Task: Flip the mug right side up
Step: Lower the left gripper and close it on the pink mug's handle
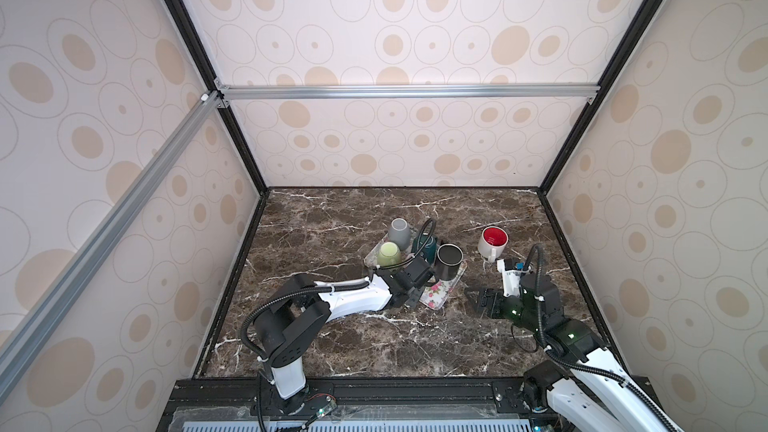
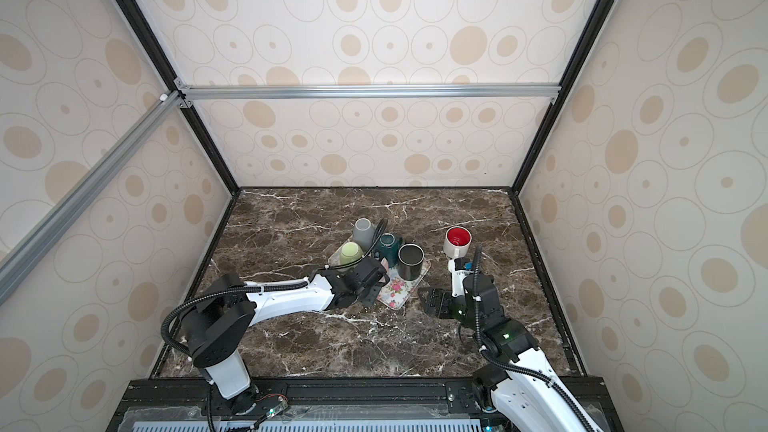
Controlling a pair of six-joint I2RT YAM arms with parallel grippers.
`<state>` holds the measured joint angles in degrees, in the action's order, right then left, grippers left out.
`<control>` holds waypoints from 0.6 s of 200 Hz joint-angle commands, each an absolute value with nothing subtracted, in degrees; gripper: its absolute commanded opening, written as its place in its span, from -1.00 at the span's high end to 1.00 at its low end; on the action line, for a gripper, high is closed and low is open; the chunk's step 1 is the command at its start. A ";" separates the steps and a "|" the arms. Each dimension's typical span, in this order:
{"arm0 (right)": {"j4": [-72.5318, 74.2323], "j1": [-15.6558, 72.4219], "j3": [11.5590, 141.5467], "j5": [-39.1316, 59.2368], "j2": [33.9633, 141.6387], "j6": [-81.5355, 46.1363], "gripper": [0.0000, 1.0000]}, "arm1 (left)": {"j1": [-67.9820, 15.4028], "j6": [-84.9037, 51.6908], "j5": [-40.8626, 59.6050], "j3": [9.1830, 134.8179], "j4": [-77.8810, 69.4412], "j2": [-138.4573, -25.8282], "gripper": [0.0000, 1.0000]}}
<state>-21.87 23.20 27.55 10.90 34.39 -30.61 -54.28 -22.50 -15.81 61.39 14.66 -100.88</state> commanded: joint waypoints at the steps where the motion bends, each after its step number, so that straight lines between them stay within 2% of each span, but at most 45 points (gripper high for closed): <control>1: -22.23 23.47 27.60 10.98 34.26 -31.02 -0.79 | -54.84 -23.08 -17.49 63.98 16.72 -100.95 0.48; 67: -22.44 23.47 27.09 10.90 34.01 -31.18 -0.79 | -54.85 -23.12 -16.90 64.58 17.73 -98.61 0.48; 120: -22.54 23.50 26.90 11.07 34.00 -31.38 -0.79 | -54.84 -23.20 -17.44 65.87 19.00 -100.02 0.68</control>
<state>-21.89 23.20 27.51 10.87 34.39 -30.83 -54.37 -22.76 -16.12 63.22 17.54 -100.27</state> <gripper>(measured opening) 0.894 0.181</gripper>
